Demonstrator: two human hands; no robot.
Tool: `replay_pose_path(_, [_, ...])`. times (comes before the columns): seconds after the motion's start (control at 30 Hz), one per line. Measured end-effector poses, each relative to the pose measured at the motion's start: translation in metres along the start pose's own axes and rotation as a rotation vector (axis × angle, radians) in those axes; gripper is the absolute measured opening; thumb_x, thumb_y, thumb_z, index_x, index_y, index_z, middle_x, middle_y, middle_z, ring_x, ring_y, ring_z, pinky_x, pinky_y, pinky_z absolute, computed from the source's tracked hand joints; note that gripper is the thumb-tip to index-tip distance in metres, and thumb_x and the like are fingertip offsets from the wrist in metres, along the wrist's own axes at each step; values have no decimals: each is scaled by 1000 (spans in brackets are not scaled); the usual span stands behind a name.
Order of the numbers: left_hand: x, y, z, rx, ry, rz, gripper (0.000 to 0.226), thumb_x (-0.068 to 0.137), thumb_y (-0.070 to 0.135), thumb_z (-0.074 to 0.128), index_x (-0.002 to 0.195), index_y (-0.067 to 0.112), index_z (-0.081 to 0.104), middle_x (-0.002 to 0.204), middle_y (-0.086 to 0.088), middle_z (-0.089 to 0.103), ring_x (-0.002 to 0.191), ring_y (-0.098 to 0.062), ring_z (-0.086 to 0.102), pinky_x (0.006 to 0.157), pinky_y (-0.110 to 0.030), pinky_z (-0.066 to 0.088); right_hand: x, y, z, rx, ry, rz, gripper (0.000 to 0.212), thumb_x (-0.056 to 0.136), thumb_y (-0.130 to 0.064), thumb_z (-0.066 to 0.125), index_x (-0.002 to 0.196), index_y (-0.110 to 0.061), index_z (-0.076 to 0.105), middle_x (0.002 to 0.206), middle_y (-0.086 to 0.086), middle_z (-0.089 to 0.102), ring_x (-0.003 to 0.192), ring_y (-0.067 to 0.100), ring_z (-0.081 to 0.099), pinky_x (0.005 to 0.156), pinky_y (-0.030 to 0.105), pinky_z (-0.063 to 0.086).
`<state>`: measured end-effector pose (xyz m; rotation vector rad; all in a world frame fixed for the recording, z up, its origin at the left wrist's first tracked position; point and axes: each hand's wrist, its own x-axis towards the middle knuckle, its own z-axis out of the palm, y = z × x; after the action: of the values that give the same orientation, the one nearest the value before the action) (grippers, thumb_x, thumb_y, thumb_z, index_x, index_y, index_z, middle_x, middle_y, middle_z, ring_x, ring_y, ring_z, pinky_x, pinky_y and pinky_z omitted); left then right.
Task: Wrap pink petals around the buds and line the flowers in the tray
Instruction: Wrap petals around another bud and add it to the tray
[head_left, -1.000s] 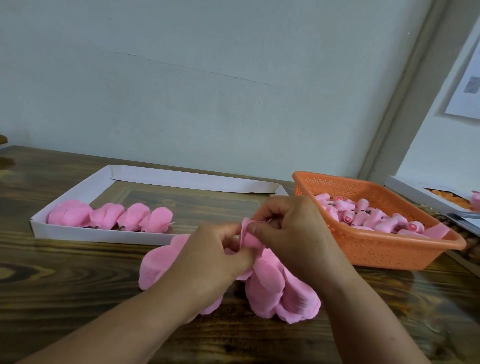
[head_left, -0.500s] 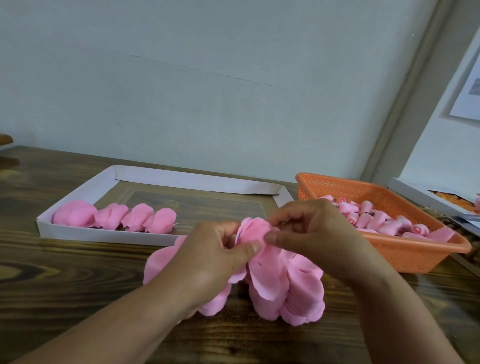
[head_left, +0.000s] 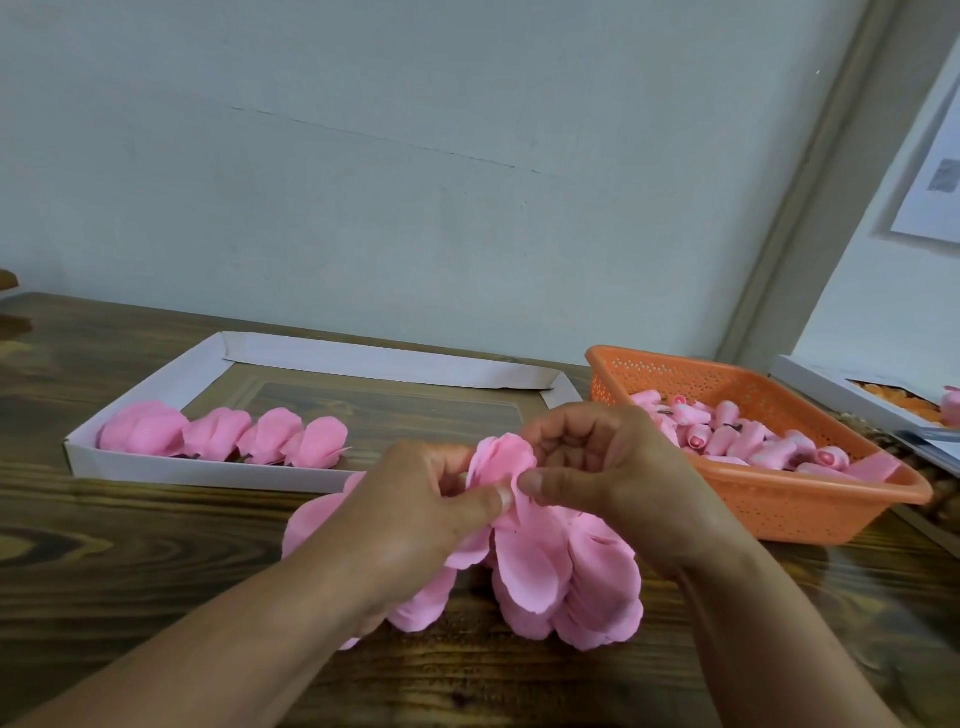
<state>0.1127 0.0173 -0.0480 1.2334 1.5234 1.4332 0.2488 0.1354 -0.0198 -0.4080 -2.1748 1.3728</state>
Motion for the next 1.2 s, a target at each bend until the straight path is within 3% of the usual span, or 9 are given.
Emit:
replay_pose_path(0.13, [0, 3, -3, 43, -49, 5, 22, 91, 20, 62, 71, 22, 72, 55, 8, 58, 55, -3, 50, 55, -12, 41, -1, 1, 0, -44, 21, -20, 13, 74, 7, 72, 75, -4, 66, 80, 34, 60, 69, 28, 55, 67, 41, 45])
replay_pose_path(0.3, [0, 8, -7, 49, -142, -48, 17, 91, 16, 62, 79, 19, 73, 65, 7, 68, 62, 2, 58, 59, -7, 43, -2, 0, 2, -93, -42, -124, 13, 73, 11, 71, 77, -1, 67, 72, 5, 59, 63, 16, 50, 59, 26, 43])
replay_pose_path(0.47, [-1, 8, -8, 37, -215, -106, 32, 90, 9, 63, 62, 23, 70, 53, 13, 57, 49, 3, 51, 51, -7, 39, -3, -4, 5, -176, -90, -150, 16, 71, 10, 73, 71, -5, 68, 93, 0, 63, 65, 5, 51, 64, 25, 44])
replay_pose_path(0.57, [-1, 8, -8, 11, -223, -110, 27, 91, 7, 61, 70, 19, 70, 50, 14, 57, 47, 5, 51, 49, -6, 39, -3, -2, 7, -147, -82, -159, 15, 71, 10, 72, 70, -4, 67, 86, 0, 66, 69, 13, 56, 63, 24, 45])
replay_pose_path(0.67, [-1, 8, -7, -3, -194, -101, 19, 92, 8, 58, 76, 13, 67, 48, 14, 56, 45, 5, 50, 48, -5, 38, -3, 0, 8, -102, -8, -159, 19, 71, 11, 72, 69, -7, 67, 78, -1, 65, 69, 21, 57, 62, 30, 49])
replay_pose_path(0.77, [-1, 9, -5, -23, -137, -87, 18, 92, 11, 59, 80, 19, 69, 57, 10, 62, 51, -1, 53, 52, -9, 40, -2, 0, 12, -91, 79, -145, 21, 74, 11, 70, 70, -9, 65, 74, 16, 65, 67, 34, 58, 62, 44, 50])
replay_pose_path(0.9, [0, 3, 1, -10, 11, -52, 16, 90, 17, 63, 105, 22, 65, 84, -2, 76, 80, -14, 72, 75, -26, 54, -1, -1, 18, -106, 173, -95, 24, 76, 9, 70, 76, -14, 61, 64, 5, 61, 59, 18, 56, 58, 31, 49])
replay_pose_path(1.03, [-1, 2, 5, 6, 66, -36, 16, 90, 14, 63, 103, 23, 68, 86, -3, 76, 86, -21, 72, 82, -39, 57, 0, -4, 21, -65, 151, 4, 22, 79, 7, 67, 89, -12, 66, 67, -1, 63, 56, 7, 58, 56, 20, 50])
replay_pose_path(1.2, [0, 0, 6, 51, 149, 26, 17, 91, 17, 62, 94, 28, 75, 83, 9, 75, 82, -7, 71, 64, -18, 53, 0, -4, 28, -81, 233, -32, 15, 80, 7, 64, 79, -7, 69, 55, 0, 62, 50, 11, 54, 52, 28, 47])
